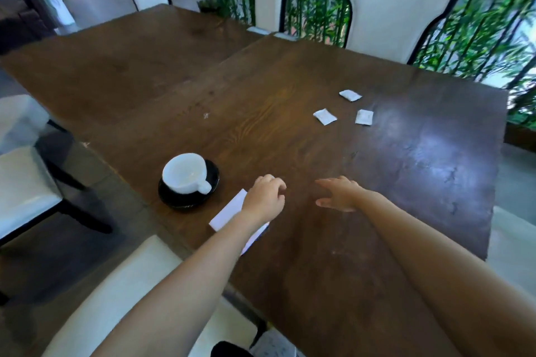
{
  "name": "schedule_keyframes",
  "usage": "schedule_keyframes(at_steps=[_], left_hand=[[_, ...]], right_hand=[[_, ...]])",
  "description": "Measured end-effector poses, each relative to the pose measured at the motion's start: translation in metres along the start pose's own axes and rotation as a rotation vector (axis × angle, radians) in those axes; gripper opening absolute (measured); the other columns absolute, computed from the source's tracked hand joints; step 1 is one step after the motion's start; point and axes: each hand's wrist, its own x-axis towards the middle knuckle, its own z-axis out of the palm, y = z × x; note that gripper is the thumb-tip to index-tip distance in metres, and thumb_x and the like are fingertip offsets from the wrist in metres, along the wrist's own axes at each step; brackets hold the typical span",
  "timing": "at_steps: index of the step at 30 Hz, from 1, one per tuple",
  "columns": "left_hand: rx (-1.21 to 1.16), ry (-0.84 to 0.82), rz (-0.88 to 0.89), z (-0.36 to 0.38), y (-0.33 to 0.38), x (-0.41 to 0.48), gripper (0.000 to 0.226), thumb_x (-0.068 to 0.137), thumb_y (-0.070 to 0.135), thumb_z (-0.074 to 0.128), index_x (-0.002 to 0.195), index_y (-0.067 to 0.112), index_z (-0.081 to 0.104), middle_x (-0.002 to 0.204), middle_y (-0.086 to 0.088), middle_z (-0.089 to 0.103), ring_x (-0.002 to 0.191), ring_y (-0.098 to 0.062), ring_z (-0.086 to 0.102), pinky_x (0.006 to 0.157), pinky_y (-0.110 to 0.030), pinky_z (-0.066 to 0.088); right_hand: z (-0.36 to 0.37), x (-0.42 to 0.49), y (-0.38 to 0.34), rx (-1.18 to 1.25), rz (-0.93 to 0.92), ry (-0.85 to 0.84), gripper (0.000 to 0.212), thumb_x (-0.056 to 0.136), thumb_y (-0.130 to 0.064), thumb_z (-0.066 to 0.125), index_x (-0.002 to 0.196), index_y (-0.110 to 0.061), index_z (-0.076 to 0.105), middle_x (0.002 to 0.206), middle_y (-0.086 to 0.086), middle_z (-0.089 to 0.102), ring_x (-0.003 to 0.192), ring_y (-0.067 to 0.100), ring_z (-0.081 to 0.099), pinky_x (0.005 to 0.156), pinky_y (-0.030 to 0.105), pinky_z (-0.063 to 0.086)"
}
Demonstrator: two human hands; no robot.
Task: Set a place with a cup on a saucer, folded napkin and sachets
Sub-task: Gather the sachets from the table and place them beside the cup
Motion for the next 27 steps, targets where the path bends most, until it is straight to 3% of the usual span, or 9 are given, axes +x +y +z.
schedule_keyframes(at_steps=[6, 17, 22, 27], left_hand=[[0.039, -0.103, 0.052, -0.022, 0.034, 0.104, 0.031, 0.091, 0.021, 0.051, 0.121, 0.015, 0.057, 0.128, -0.007, 0.054, 0.119, -0.024, 0.050, 0.098, -0.037, 0.045], [0.042, -0.112, 0.031, -0.005, 0.054, 0.295, 0.034, 0.088, 0.018, 0.049, 0.121, 0.015, 0.055, 0.124, -0.008, 0.056, 0.116, -0.027, 0.051, 0.094, -0.039, 0.046], [0.002, -0.087, -0.006, 0.017, 0.043, 0.351, 0.036, 0.090, 0.013, 0.047, 0.126, 0.015, 0.053, 0.126, -0.008, 0.056, 0.118, -0.027, 0.051, 0.091, -0.036, 0.045], [-0.017, -0.086, -0.003, 0.041, 0.037, 0.381, 0.036, 0.090, 0.019, 0.054, 0.126, 0.013, 0.053, 0.129, -0.011, 0.050, 0.120, -0.027, 0.046, 0.097, -0.038, 0.043]], right_hand=[[-0.051, 0.022, 0.056, 0.007, 0.094, 0.123, 0.041, 0.088, -0.039, 0.053, 0.126, -0.024, 0.049, 0.125, 0.006, 0.058, 0.121, 0.031, 0.047, 0.096, 0.043, 0.043], [-0.093, 0.135, 0.114, 0.166, 0.262, 0.213, 0.036, 0.090, -0.035, 0.050, 0.118, -0.012, 0.054, 0.121, 0.012, 0.059, 0.114, 0.033, 0.051, 0.091, 0.042, 0.047], [-0.091, 0.187, 0.113, 0.267, 0.295, 0.348, 0.020, 0.091, -0.029, 0.047, 0.083, -0.013, 0.055, 0.108, 0.013, 0.060, 0.106, 0.034, 0.052, 0.079, 0.037, 0.043], [-0.080, 0.227, 0.105, 0.427, 0.343, 0.512, 0.030, 0.089, -0.035, 0.054, 0.108, -0.013, 0.059, 0.110, 0.010, 0.056, 0.108, 0.030, 0.048, 0.084, 0.037, 0.042]])
